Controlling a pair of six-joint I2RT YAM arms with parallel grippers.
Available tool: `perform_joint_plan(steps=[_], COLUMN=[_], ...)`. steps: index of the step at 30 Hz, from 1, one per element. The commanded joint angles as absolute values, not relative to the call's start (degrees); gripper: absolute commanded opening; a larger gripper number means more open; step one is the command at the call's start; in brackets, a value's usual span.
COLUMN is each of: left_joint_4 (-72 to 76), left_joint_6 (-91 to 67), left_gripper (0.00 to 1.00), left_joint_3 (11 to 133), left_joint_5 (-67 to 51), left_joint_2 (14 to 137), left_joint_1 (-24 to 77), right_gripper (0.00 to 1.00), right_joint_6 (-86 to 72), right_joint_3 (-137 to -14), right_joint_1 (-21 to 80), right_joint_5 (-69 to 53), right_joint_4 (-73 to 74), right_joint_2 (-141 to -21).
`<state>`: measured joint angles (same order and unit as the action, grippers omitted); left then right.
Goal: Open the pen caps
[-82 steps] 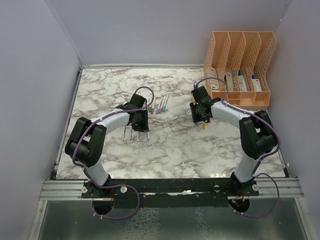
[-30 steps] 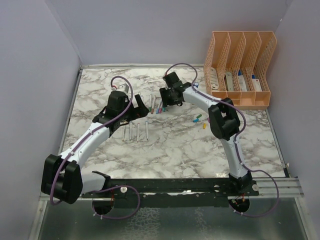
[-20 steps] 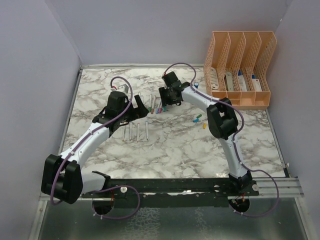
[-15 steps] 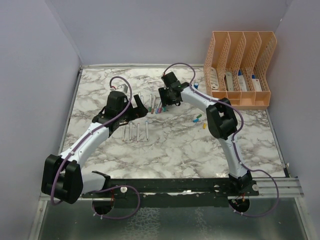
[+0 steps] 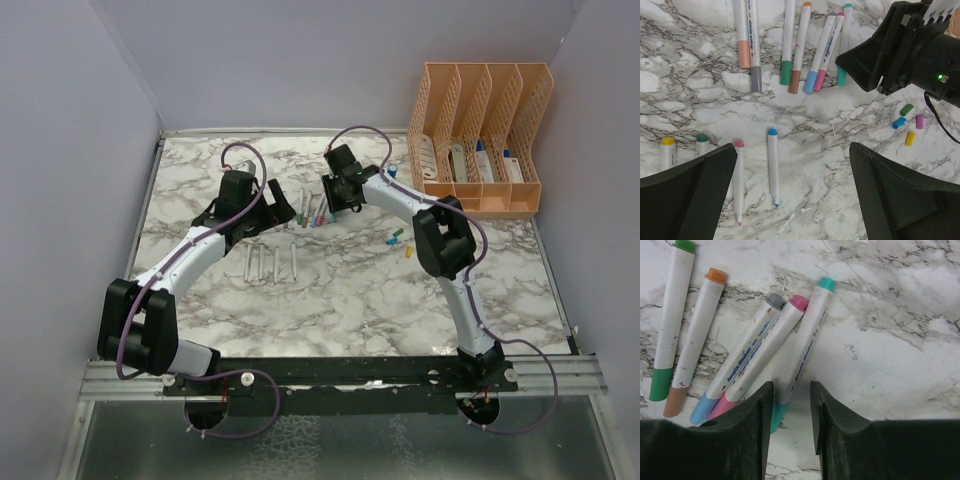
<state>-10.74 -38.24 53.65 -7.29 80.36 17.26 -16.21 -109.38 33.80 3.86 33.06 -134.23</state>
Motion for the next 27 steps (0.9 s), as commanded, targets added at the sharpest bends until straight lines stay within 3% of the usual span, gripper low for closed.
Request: perform_joint_plan(steps=[1, 8, 14, 20, 27], left_joint_4=[-8.28, -6.51, -3.66, 1.75, 5.72], left_joint_6=[-39.83, -40.50, -41.91, -45.35, -48.42], left_gripper=[0.99, 0.99, 0.99, 0.97, 0.93], left_joint_3=[54.57, 53.24, 53.10, 53.48, 57.30], left_joint_5=[-8.73, -10.94, -14.32, -17.90, -19.64], left_joint_2=[80.13, 80.07, 82.03, 85.40, 91.89], left_joint_1=[17.07, 17.13, 17.22, 18.67, 22.85], right_gripper=[0.31, 0.19, 0.02, 0.01, 0.01], right_joint_6=[-16.81, -18.97, -19.71, -16.23, -10.29], right_joint_3=[-105.10, -95.64, -87.96, -81.14, -72.26], right_joint_1=[34.28, 33.57, 31.85, 31.82, 31.87], right_joint_5=[4.09, 3.71, 3.92, 6.22, -1.26], right_joint_4=[34.80, 32.00, 29.43, 23.06, 13.39], right_joint_2=[-134.40, -129.73, -124.75, -116.39, -105.14])
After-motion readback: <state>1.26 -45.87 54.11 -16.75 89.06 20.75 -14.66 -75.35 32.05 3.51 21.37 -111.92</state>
